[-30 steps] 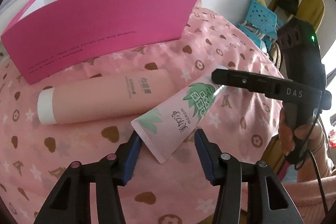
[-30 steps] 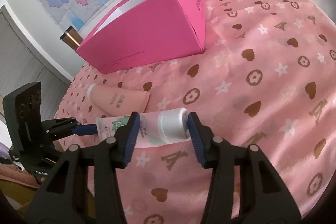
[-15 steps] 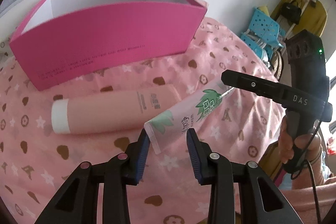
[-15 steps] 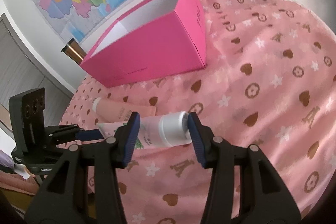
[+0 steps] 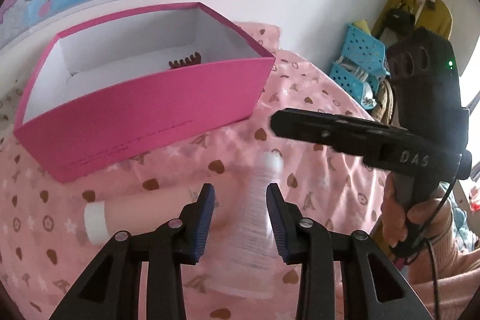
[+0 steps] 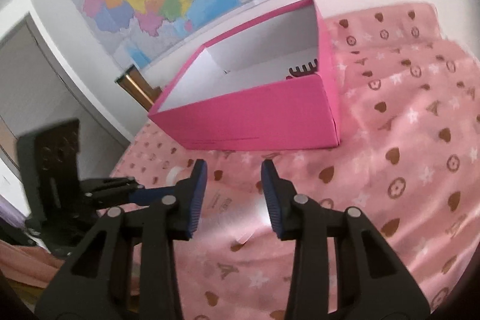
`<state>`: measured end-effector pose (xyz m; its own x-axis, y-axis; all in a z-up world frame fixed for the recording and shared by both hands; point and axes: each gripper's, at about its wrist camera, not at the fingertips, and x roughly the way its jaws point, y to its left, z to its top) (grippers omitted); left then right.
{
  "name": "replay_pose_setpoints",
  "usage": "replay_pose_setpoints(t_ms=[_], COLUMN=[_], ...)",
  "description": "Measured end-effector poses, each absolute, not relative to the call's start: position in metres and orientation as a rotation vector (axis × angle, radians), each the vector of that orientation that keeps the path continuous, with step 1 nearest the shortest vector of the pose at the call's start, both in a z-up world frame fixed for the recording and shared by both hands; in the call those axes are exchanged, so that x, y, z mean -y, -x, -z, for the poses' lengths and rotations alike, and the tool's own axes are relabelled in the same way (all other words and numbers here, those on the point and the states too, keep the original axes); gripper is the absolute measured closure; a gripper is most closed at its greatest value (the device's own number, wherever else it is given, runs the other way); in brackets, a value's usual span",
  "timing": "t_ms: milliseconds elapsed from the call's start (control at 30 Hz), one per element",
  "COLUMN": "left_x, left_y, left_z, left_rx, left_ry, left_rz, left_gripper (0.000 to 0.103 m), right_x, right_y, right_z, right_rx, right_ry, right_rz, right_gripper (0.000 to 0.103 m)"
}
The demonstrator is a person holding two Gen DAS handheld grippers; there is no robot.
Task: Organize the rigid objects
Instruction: 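Close the right gripper on the green-print tube and lift it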
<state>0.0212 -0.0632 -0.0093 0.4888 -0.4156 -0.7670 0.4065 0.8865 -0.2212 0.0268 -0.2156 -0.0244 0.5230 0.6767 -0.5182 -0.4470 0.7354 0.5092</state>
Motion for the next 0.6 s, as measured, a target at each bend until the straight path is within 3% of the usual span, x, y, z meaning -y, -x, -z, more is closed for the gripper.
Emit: replay_pose_setpoints(t_ms=[433,600], left_x=[0.041,0.067], left_y=[0.013,0.032], left_z=[0.035,0.038], left_rx=[-0.988,-0.996], left_ry=[0.036,-0.020], left_rz=[0.557,0.657], left_gripper=[0.061,0.053], right_x=[0.258,0.275], right_y=[-0.026,-0.018], right_z=[0.062,0.068], right_rx=[-0.836,-0.840], right_ry=[-0.396,-0.430], right_rz=[-0.579,-0.535], right_gripper=[0.062,0.059])
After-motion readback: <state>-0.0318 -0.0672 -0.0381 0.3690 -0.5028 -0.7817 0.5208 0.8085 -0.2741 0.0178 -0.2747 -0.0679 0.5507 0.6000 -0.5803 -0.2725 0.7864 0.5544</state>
